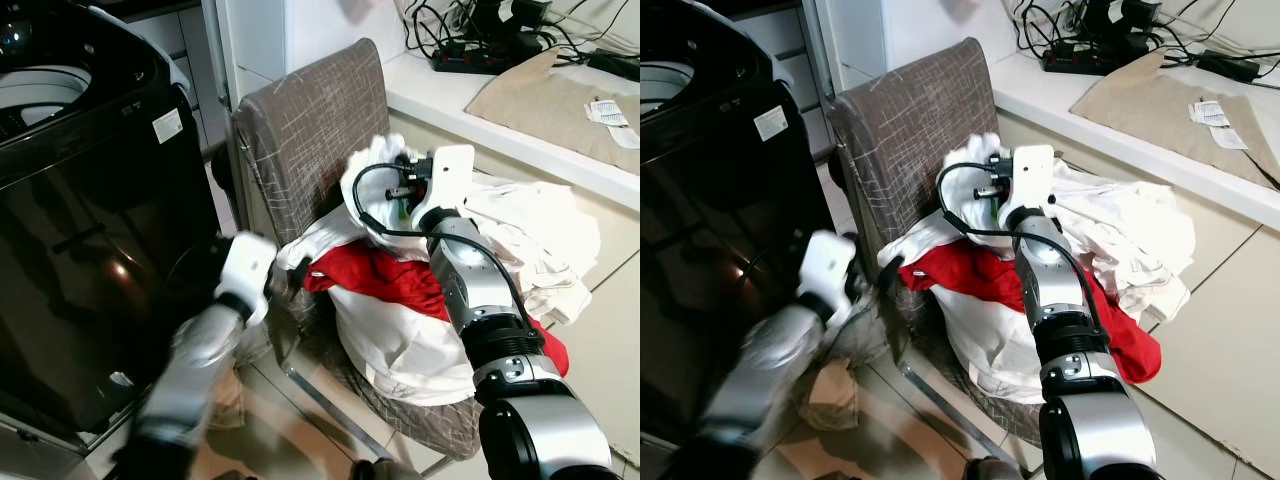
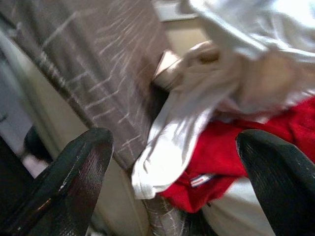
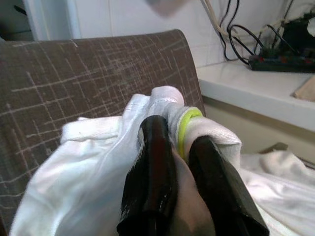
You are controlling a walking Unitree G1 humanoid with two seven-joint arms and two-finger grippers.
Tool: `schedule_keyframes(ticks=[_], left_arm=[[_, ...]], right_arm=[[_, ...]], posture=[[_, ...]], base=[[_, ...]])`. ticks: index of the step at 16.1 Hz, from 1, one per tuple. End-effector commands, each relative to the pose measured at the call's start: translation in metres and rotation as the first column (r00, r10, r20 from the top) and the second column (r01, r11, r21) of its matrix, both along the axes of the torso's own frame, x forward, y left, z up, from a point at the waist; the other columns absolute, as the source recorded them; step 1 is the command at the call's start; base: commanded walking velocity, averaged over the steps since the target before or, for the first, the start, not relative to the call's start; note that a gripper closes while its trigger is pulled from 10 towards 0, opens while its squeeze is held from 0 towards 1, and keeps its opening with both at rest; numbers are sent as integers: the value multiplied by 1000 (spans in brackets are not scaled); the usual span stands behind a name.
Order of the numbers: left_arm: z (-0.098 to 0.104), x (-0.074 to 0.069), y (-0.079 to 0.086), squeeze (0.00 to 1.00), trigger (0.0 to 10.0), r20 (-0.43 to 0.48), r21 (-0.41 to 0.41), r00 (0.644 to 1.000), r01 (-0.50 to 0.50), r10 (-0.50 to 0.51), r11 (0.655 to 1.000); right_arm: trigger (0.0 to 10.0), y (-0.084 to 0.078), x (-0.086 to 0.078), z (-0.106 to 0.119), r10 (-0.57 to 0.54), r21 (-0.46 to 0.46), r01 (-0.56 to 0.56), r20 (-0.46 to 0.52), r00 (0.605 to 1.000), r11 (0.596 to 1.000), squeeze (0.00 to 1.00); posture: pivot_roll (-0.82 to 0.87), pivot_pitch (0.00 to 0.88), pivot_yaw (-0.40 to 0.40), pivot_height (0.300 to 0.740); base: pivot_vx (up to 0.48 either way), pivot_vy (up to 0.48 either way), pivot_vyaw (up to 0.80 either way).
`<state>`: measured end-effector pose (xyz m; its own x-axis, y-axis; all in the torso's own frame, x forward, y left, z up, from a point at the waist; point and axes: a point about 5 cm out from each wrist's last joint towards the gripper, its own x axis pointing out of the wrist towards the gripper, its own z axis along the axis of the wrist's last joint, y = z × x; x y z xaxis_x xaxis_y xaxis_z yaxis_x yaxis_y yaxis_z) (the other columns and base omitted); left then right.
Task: Clothes washing
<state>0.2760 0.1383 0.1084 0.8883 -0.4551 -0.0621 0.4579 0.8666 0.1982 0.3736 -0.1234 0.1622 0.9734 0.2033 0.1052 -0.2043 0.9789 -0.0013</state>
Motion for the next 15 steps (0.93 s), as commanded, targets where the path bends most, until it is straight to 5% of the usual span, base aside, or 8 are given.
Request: schedule_keyframes(ticks=[1, 6, 13, 15], left_arm=[[11, -2, 1, 0, 10000, 45, -9, 998, 53, -52, 999], [25, -11, 3, 0, 10000, 80, 71, 977, 194, -199, 978], [27, -3, -5, 0, 10000, 82, -19, 992, 97, -96, 995], [27, 5, -11, 0, 10000, 85, -56, 995, -43, 48, 998]], right_arm=[[0, -4, -1, 0, -5, -17, 5, -2, 1000, 1000, 0], [0, -1, 2, 21, 37, -38, -35, 72, 997, 999, 0], [0, 5, 5, 64, 111, -55, -102, 210, 971, 993, 0], [0, 3, 7, 64, 114, -63, -103, 208, 972, 993, 0]], posture=[[-58, 0, -39, 732], [-36, 0, -40, 732], [-41, 0, -38, 732], [-38, 0, -43, 732]], base=[[0, 0, 0], [0, 0, 625], [0, 0, 720], [0, 0, 709]])
